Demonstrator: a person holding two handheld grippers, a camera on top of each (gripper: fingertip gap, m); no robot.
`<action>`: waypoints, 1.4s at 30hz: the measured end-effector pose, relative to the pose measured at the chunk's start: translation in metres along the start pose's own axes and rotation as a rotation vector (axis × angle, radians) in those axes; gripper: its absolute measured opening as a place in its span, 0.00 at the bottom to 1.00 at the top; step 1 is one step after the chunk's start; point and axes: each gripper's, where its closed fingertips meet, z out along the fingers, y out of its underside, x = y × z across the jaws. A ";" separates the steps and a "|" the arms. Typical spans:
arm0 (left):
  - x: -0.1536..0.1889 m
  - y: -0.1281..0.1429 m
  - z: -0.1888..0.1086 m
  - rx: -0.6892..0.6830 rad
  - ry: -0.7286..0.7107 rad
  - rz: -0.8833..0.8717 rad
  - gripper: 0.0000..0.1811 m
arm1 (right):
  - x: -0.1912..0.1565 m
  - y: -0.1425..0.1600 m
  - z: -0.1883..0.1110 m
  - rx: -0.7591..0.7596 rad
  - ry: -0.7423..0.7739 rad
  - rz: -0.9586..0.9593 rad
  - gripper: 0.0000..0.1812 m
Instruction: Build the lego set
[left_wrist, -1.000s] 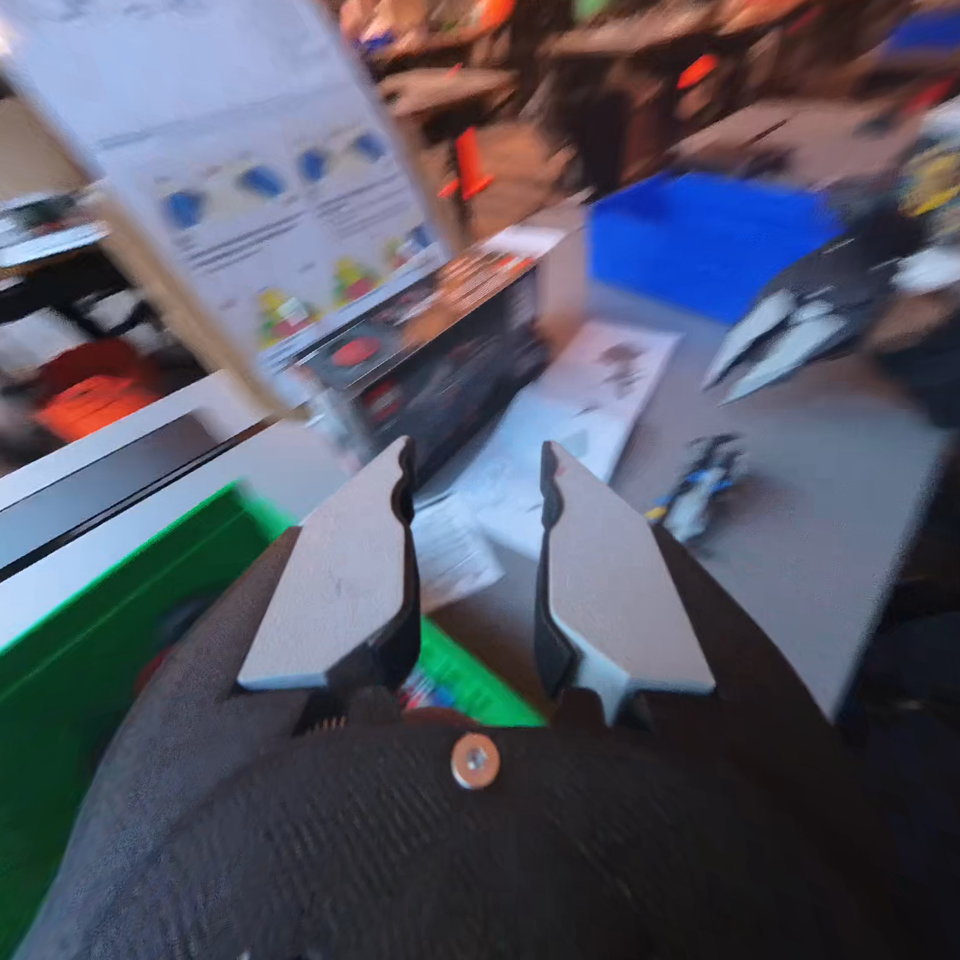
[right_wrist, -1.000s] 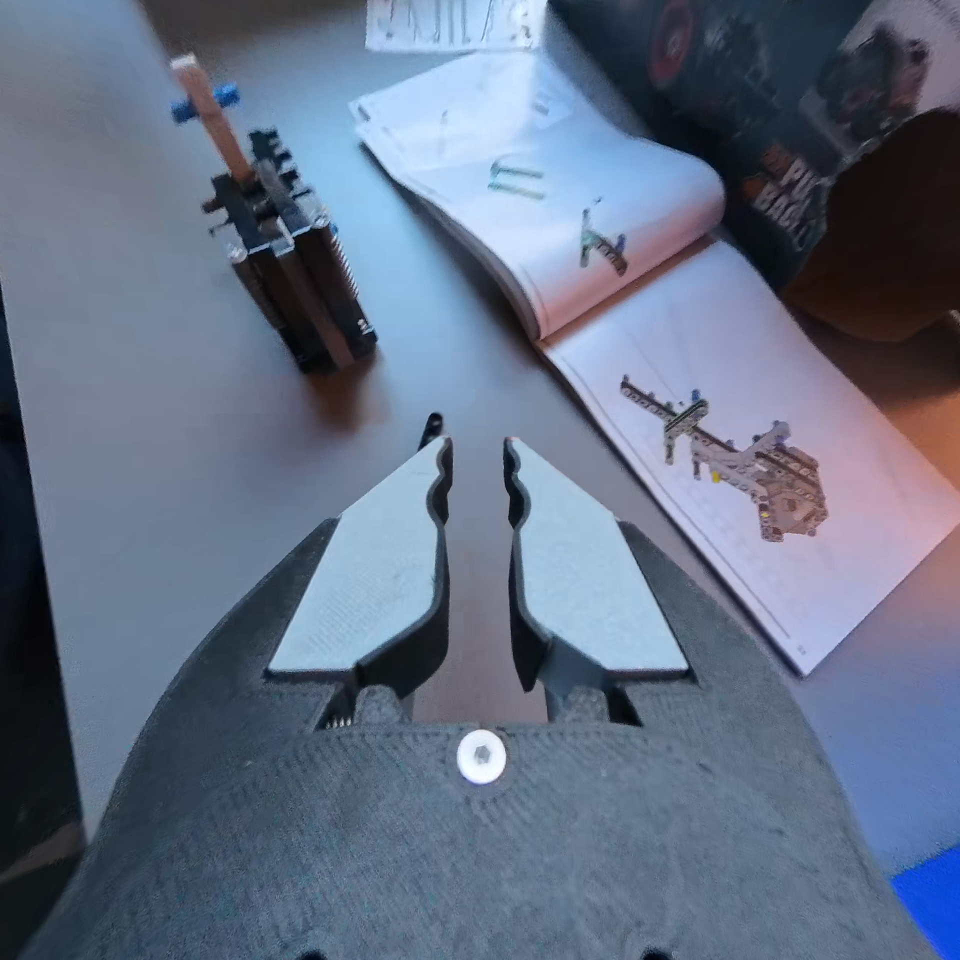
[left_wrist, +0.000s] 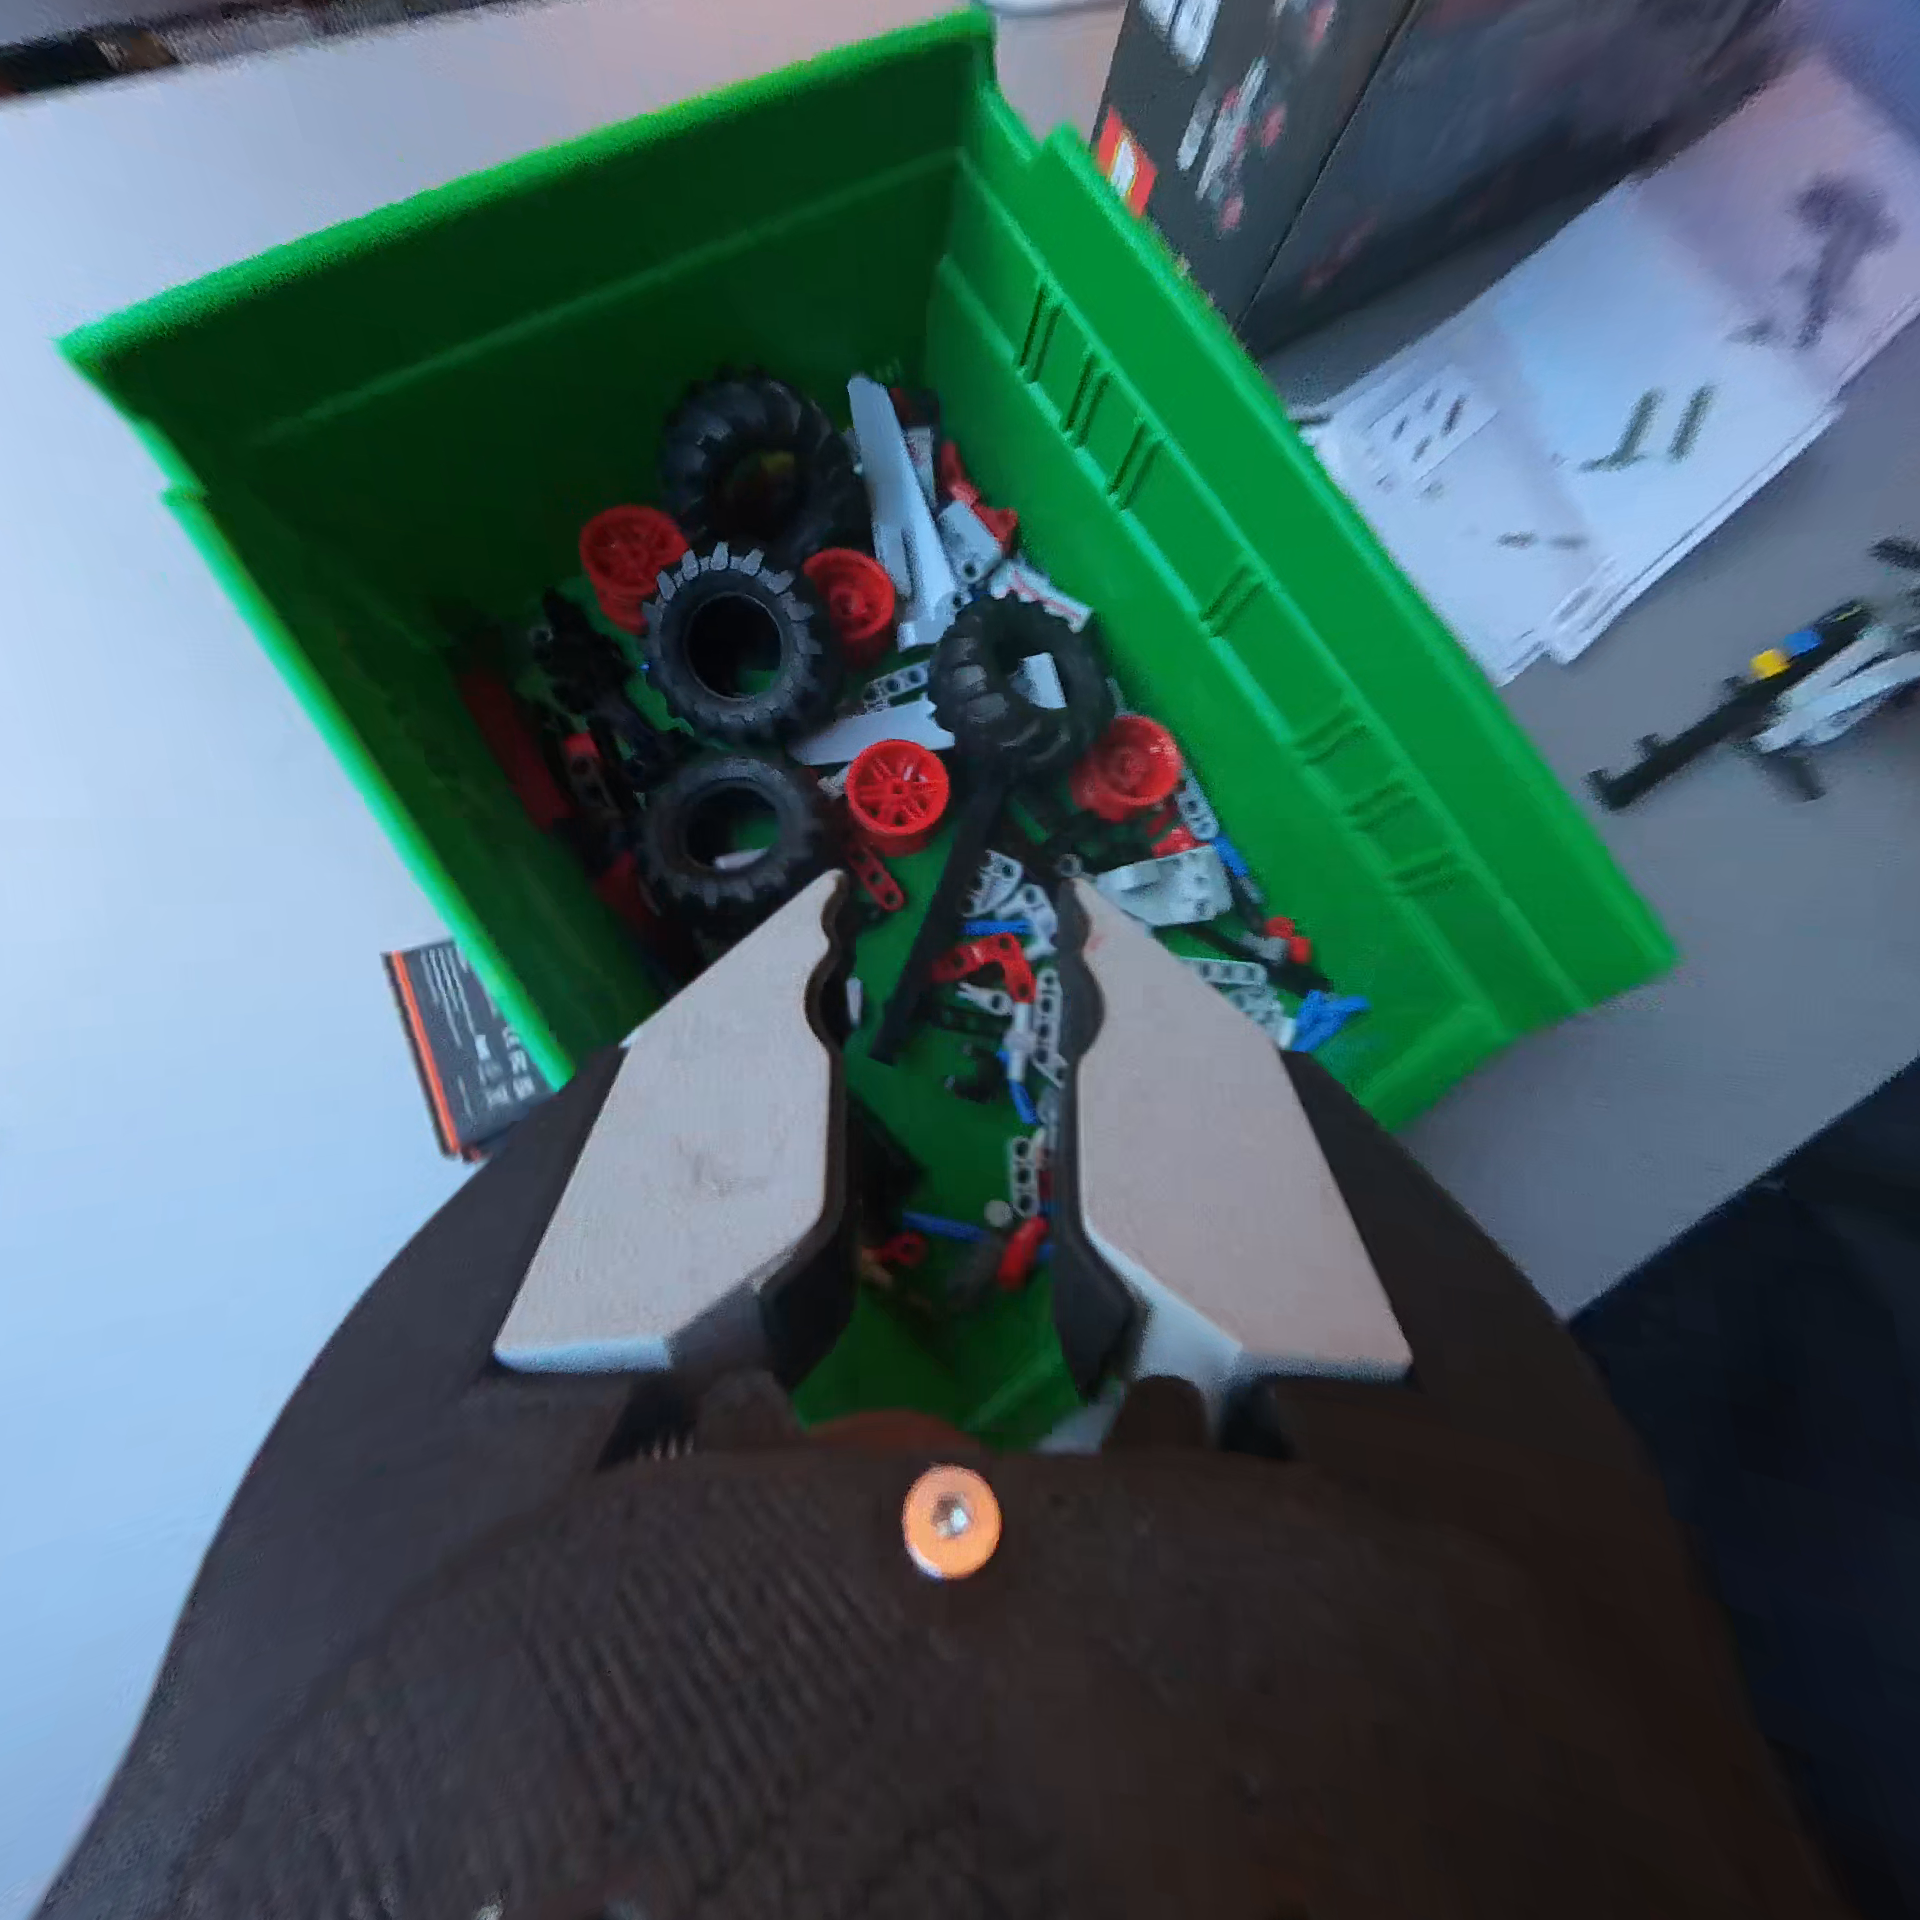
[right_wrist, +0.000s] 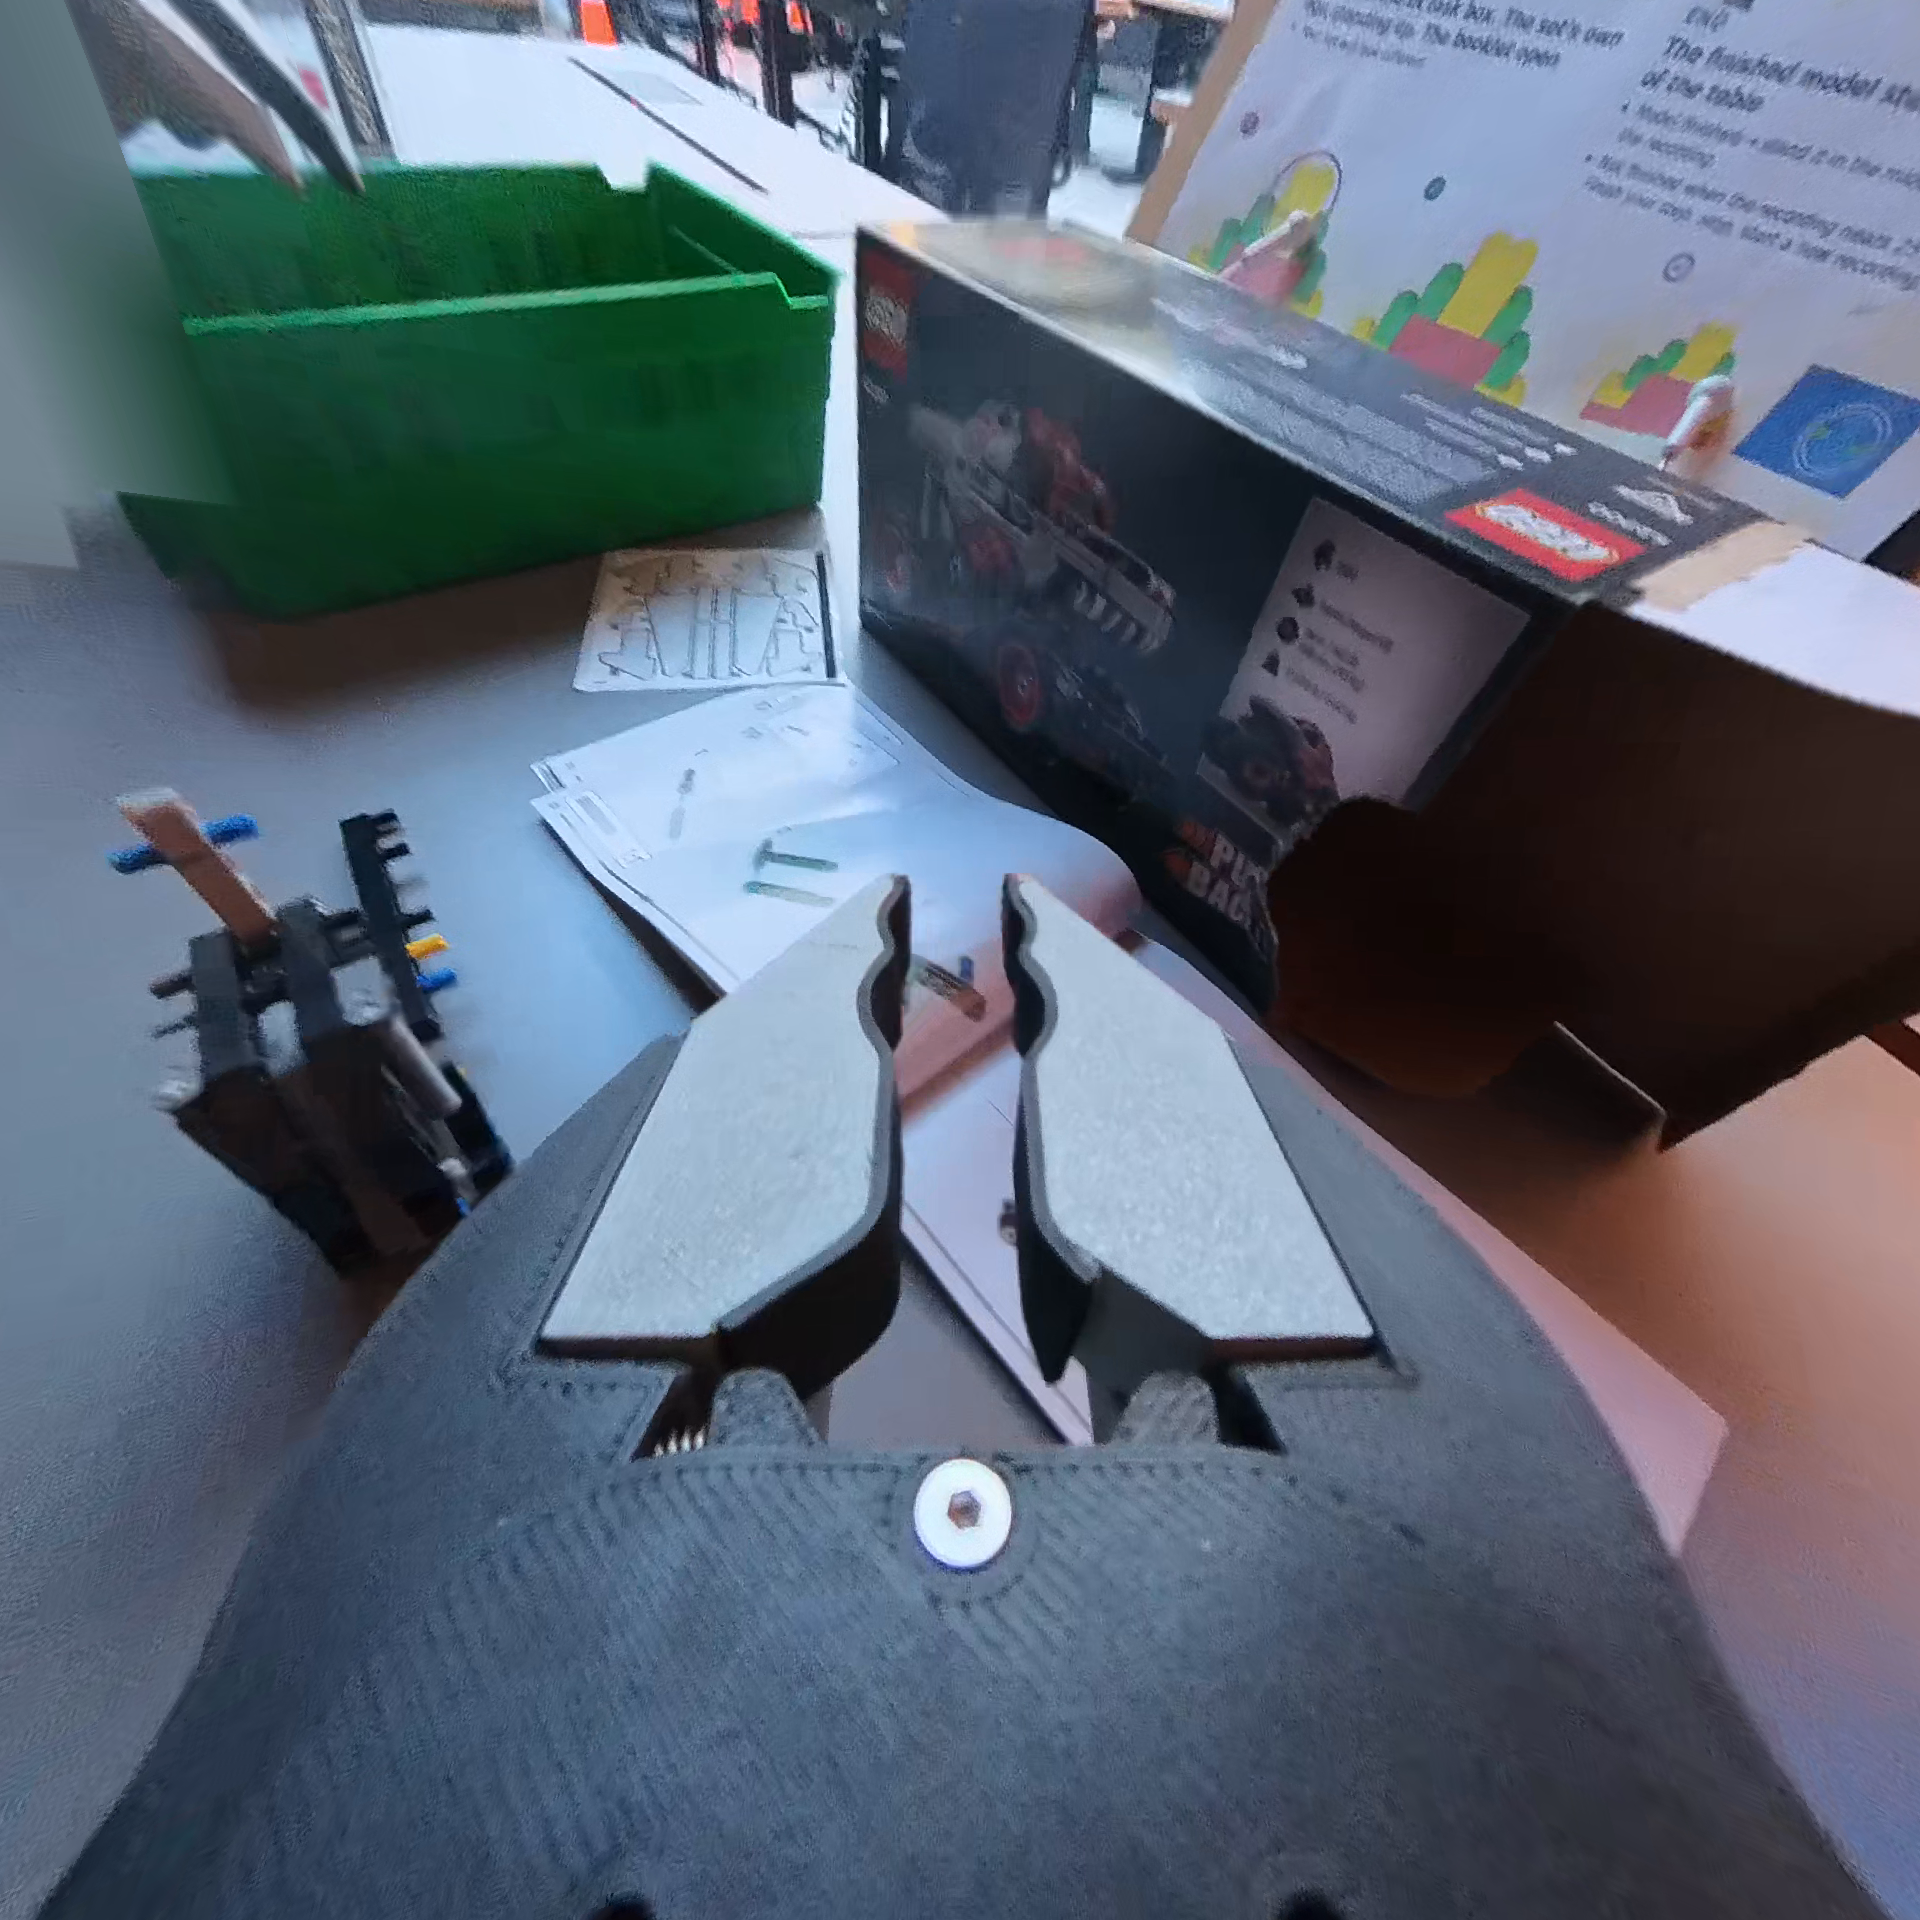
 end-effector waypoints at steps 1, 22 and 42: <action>0.005 0.001 -0.013 0.038 -0.005 -0.006 0.20 | -0.004 -0.005 -0.002 0.020 -0.003 0.013 0.08; 0.012 -0.053 0.017 0.237 0.040 0.243 0.29 | 0.031 0.004 0.004 0.077 0.249 0.007 0.12; 0.021 -0.075 0.032 0.258 0.127 0.336 0.28 | 0.042 -0.018 -0.008 0.147 0.417 -0.061 0.14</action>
